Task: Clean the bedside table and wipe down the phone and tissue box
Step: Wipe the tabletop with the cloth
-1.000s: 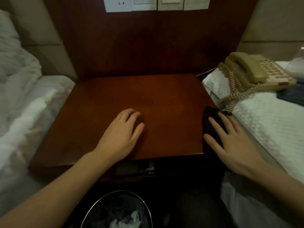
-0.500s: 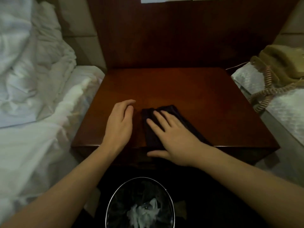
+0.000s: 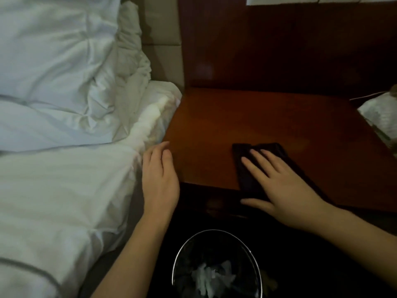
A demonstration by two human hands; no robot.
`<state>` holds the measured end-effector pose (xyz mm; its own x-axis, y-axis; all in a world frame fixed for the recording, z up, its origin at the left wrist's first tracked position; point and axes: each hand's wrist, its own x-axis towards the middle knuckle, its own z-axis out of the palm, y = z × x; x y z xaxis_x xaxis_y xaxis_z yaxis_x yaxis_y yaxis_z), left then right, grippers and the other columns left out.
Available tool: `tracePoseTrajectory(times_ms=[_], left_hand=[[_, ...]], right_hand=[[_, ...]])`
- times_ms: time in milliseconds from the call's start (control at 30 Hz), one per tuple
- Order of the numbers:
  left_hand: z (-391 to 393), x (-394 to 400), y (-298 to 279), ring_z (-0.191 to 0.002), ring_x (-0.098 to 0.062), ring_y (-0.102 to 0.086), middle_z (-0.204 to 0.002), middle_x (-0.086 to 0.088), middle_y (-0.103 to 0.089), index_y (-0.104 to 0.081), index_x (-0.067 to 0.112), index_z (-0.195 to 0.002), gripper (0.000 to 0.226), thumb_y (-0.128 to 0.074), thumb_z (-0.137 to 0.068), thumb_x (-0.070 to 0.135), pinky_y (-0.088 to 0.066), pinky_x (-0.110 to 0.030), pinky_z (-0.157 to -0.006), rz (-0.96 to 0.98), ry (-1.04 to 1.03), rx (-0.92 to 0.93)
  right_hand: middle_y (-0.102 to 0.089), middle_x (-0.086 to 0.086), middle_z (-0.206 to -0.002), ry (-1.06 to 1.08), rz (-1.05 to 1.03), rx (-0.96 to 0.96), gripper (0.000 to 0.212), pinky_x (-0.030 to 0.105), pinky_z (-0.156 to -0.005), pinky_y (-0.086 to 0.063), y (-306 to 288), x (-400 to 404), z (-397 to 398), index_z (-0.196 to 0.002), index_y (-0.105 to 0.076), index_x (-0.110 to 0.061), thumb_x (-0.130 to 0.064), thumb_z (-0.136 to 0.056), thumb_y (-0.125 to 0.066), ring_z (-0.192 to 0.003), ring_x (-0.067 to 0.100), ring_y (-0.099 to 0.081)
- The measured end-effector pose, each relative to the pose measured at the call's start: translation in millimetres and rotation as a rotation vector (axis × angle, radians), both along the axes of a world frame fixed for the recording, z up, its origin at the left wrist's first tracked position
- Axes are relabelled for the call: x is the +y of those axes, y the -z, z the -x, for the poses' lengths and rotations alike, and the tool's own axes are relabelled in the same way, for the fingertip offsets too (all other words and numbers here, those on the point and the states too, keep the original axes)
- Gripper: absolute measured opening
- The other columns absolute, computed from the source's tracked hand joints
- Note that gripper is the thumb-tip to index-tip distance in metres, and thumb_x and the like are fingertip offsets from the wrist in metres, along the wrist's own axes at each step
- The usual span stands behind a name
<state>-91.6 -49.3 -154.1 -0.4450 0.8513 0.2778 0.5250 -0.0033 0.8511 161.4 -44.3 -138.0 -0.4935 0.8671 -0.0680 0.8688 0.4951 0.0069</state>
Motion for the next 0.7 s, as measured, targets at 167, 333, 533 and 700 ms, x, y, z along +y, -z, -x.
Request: tracePoseTrajectory(times_ms=[167,333,533,700], left_hand=[[16,3,3,-0.119,-0.005,-0.048,-0.126,0.004,-0.056,-0.062,0.019,-0.132,0.036,-0.034,-0.109,0.024,-0.031,-0.019,-0.110,0.054,-0.075,-0.182],[26,10,4,-0.126,-0.018,-0.056,-0.128,-0.001,-0.062,-0.067,0.029,-0.111,0.035,-0.035,-0.107,0.016,-0.040,-0.035,-0.114,0.093,-0.070,-0.543],[28,4,0,-0.135,-0.012,-0.048,-0.145,-0.001,-0.056,-0.056,0.011,-0.143,0.040,-0.037,-0.108,0.016,-0.032,-0.016,-0.110,0.056,-0.140,-0.498],[23,-3,-8,-0.122,-0.013,-0.059,-0.127,0.003,-0.067,-0.068,0.023,-0.124,0.035,-0.044,-0.100,0.031,-0.043,-0.035,-0.111,-0.022,-0.079,-0.386]], right_hand=[[0.009,0.007,-0.166,-0.040,-0.041,0.110,0.095,0.041,-0.122,0.004,5,14,96,-0.159,0.005,-0.022,-0.075,-0.091,-0.034,-0.152,0.030,0.009],[0.007,0.020,-0.164,-0.055,-0.071,0.108,0.089,0.049,-0.123,0.000,13,24,185,-0.158,0.005,-0.012,-0.050,-0.098,-0.047,-0.151,0.041,0.005],[-0.014,0.016,-0.164,-0.245,-0.126,0.183,0.066,0.042,-0.122,-0.012,14,19,187,-0.157,-0.016,-0.009,-0.017,-0.099,-0.046,-0.150,0.035,-0.013],[-0.071,-0.001,-0.113,-0.386,-0.270,0.353,0.038,0.030,-0.073,-0.055,12,7,123,-0.110,-0.073,-0.022,-0.025,-0.073,-0.070,-0.099,0.024,-0.066]])
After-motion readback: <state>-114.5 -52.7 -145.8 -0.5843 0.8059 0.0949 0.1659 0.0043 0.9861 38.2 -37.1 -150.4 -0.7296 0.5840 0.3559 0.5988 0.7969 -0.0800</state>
